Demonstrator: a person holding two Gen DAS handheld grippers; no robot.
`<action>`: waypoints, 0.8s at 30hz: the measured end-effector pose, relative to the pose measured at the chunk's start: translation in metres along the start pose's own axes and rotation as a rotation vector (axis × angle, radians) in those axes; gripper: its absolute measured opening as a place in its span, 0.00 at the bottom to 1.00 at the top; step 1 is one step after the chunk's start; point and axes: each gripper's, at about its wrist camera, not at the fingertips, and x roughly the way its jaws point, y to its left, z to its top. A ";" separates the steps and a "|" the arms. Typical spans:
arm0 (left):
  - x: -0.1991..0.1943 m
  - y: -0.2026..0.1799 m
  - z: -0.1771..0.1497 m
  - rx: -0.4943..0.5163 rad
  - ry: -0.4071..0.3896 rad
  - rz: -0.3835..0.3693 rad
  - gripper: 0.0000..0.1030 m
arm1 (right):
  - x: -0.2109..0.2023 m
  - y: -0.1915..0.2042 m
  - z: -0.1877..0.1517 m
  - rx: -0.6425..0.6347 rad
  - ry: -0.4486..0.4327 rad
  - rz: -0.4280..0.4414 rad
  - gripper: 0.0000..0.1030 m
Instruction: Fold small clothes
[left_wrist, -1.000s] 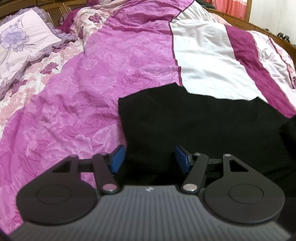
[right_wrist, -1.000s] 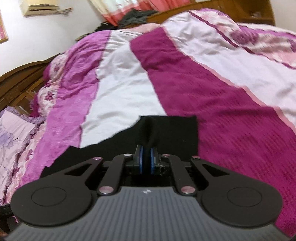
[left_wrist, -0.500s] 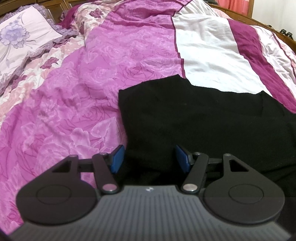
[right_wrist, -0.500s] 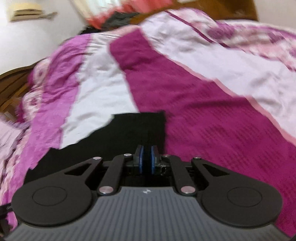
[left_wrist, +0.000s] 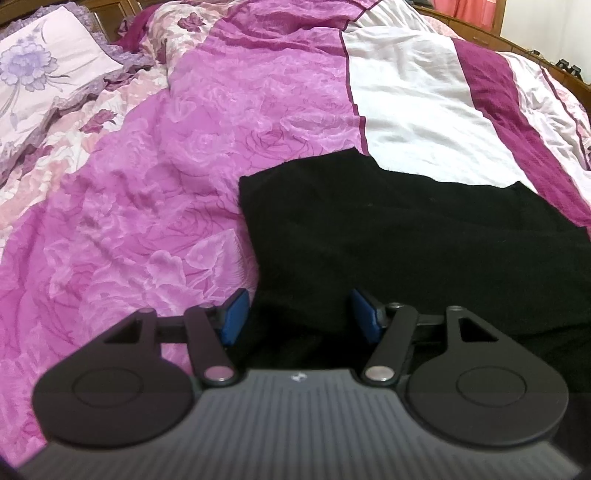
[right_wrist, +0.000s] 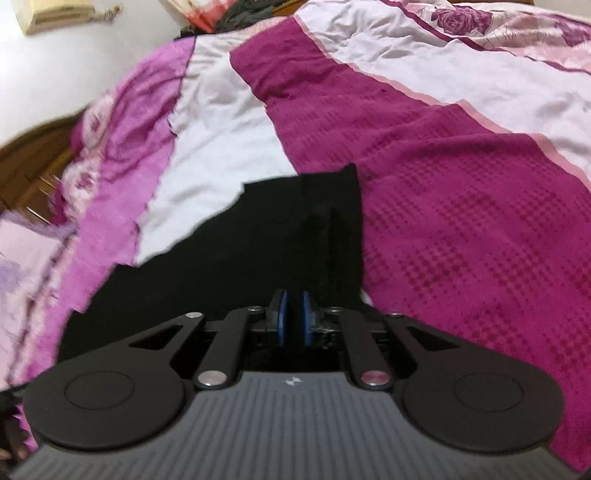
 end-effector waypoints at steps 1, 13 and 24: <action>-0.003 0.001 0.000 -0.005 0.001 -0.003 0.60 | -0.006 -0.001 0.001 0.005 -0.004 0.018 0.25; -0.054 0.003 -0.011 0.000 0.005 -0.047 0.60 | -0.080 0.019 -0.021 -0.060 -0.019 0.082 0.47; -0.094 0.015 -0.041 -0.015 0.036 -0.043 0.60 | -0.134 0.019 -0.049 -0.080 0.010 0.115 0.51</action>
